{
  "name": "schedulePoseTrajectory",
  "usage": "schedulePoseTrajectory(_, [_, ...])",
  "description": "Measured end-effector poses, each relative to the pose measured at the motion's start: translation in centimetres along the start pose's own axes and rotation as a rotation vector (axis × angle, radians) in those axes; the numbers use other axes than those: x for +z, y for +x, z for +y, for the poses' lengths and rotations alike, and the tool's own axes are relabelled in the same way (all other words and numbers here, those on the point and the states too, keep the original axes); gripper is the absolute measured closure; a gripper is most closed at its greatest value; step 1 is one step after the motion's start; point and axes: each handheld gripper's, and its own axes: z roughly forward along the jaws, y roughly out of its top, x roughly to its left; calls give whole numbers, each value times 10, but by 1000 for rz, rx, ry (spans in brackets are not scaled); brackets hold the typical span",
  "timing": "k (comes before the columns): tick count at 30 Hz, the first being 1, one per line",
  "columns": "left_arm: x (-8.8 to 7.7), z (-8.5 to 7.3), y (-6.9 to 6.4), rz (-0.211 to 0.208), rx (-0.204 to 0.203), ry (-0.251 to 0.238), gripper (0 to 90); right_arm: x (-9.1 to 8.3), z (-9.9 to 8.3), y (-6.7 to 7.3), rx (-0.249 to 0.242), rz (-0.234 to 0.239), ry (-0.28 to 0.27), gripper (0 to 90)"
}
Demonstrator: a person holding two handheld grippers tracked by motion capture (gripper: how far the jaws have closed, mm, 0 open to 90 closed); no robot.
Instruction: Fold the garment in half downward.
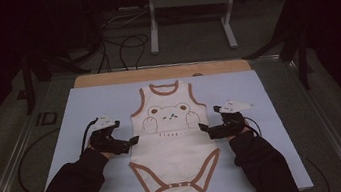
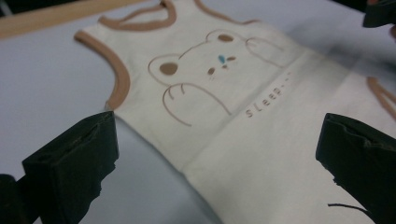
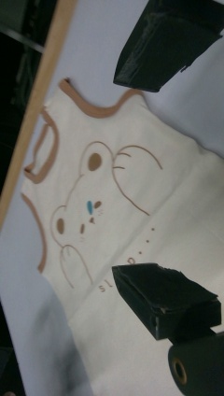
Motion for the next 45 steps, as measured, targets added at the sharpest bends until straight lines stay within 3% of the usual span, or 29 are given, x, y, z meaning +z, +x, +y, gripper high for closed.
schedulePoseTrajectory(9, [14, -3, 6, 7, -10, 74, 2, 10, -4, -5, 37, -6, 34, 80])
schedulePoseTrajectory(15, [25, -3, 7, 6, -12, 127, 3, 20, -8, -9, 71, -22, 92, 84])
schedulePoseTrajectory(18, [29, -2, 7, 4, -16, 159, 29, 26, -10, -14, 105, -28, 127, 143])
schedulePoseTrajectory(23, [34, -3, 7, 18, -16, 188, 64, 32, -11, -17, 116, -30, 153, 223])
schedulePoseTrajectory(31, [43, -4, 11, 54, -39, 214, 293, 41, -15, -26, 150, -57, 208, 306])
schedulePoseTrajectory(34, [49, -3, 13, 87, -54, 217, 374, 44, -18, -28, 150, -64, 230, 398])
schedulePoseTrajectory(45, [57, -2, 17, 116, -68, 241, 564, 46, -18, -27, 134, -71, 258, 527])
